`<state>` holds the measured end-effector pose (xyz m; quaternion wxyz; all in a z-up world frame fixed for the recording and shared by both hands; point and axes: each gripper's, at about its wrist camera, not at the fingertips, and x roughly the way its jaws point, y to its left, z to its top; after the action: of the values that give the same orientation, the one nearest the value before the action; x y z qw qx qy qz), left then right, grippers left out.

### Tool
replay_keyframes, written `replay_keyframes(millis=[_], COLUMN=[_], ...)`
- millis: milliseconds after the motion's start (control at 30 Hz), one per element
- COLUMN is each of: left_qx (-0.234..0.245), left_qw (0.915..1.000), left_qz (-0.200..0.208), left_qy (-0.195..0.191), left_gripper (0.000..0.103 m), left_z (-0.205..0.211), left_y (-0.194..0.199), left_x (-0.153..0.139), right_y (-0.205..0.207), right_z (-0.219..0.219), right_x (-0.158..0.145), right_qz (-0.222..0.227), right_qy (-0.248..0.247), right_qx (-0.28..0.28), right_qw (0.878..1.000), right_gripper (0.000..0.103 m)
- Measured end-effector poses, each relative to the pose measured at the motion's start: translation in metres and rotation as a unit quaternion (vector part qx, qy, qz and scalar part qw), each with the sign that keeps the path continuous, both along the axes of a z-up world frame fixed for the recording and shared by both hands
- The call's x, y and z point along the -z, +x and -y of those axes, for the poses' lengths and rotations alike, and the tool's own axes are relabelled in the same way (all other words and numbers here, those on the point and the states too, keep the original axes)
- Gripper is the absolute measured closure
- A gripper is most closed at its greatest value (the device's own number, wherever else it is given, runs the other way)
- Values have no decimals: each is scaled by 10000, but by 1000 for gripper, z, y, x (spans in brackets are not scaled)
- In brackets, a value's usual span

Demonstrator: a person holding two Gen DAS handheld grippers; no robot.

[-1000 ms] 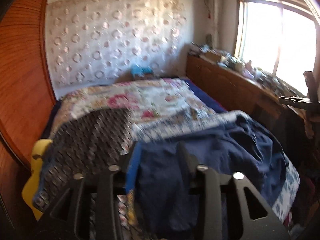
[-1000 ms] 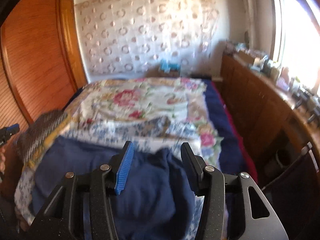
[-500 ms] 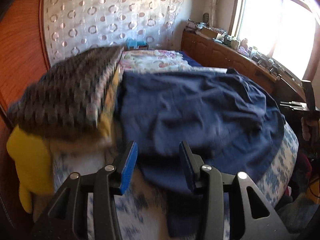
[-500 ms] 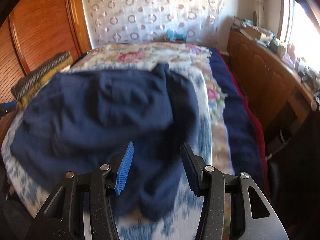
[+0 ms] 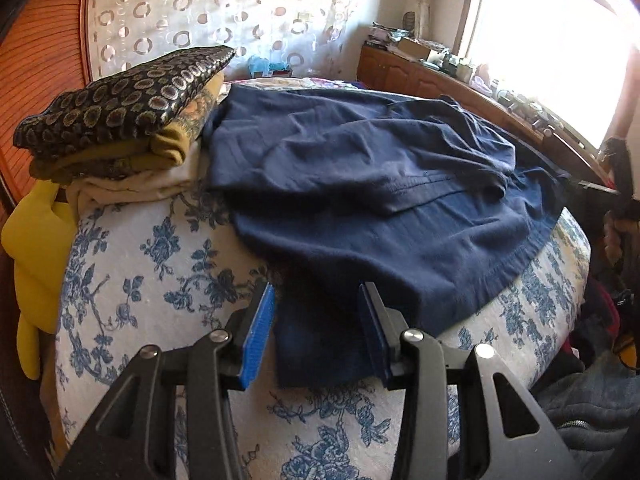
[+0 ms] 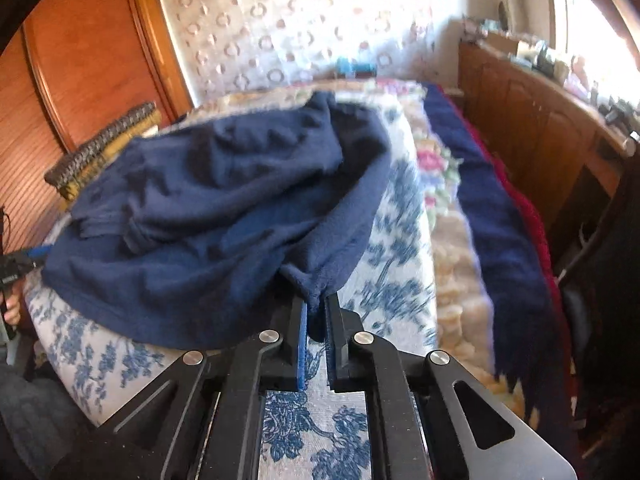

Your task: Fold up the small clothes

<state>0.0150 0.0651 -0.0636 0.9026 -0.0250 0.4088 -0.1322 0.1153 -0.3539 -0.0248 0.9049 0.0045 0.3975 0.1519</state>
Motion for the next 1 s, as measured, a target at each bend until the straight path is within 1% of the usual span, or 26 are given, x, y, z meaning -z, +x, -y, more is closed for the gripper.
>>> replay_keyframes(millis=[67, 167, 267, 300, 333, 367, 400, 433, 500, 533, 633, 667, 733, 800, 867, 933, 1000], left_qx=[-73, -134, -142, -128, -128, -139, -147, -156, -225, -346, -550, -597, -596, -630, -677, -713, -713], left_qw=[10000, 9999, 9998, 9998, 9997, 9997, 9998, 9997, 9993, 9985, 9952, 9943, 9945, 9951, 9952, 9952, 9952], left_qz=[-13, 5, 70, 111, 136, 141, 124, 167, 306, 415, 720, 760, 747, 699, 628, 620, 624], left_qy=[20, 45, 119, 141, 150, 123, 67, 14, -51, -79, -376, -442, -425, -307, -332, -266, -262], left_gripper=[61, 61, 61, 73, 80, 92, 101, 102, 103, 103, 103, 103, 103, 103, 103, 99, 91], left_z=[-2, -4, -2, -1, -2, -3, -4, -7, -11, -15, -31, -35, -37, -37, -39, -40, -39], left_y=[-2, -4, -8, -10, -12, -13, -13, -15, -20, -25, -43, -49, -56, -59, -60, -58, -56], left_x=[1, 1, 3, 3, 3, 3, 3, 2, -5, -11, -33, -38, -42, -42, -42, -41, -41], right_y=[-10, -23, -24, -22, -20, -19, -17, -16, -13, -11, -9, -9, -10, -11, -11, -12, -13], right_z=[10, 32, 44, 46, 46, 44, 43, 43, 41, 40, 42, 43, 47, 49, 51, 52, 51], right_x=[-15, -27, -21, -18, -14, -12, -11, -10, -9, -8, -7, -8, -10, -11, -12, -13, -15], right_qz=[200, 249, 95, 36, -9, -24, -21, -10, 5, 10, 18, 32, 40, 53, 40, 34, 34], right_qy=[-90, -243, -378, -393, -412, -451, -472, -477, -503, -517, -537, -545, -519, -526, -484, -418, -408], right_qx=[263, 619, 808, 815, 820, 837, 836, 830, 841, 845, 876, 894, 912, 928, 938, 935, 901], right_qw=[9994, 9975, 9960, 9959, 9958, 9955, 9954, 9954, 9952, 9951, 9947, 9945, 9945, 9943, 9944, 9947, 9951], right_gripper=[99, 99, 99, 99, 99, 99, 99, 99, 99, 99, 99, 99, 99, 99, 99, 99, 97])
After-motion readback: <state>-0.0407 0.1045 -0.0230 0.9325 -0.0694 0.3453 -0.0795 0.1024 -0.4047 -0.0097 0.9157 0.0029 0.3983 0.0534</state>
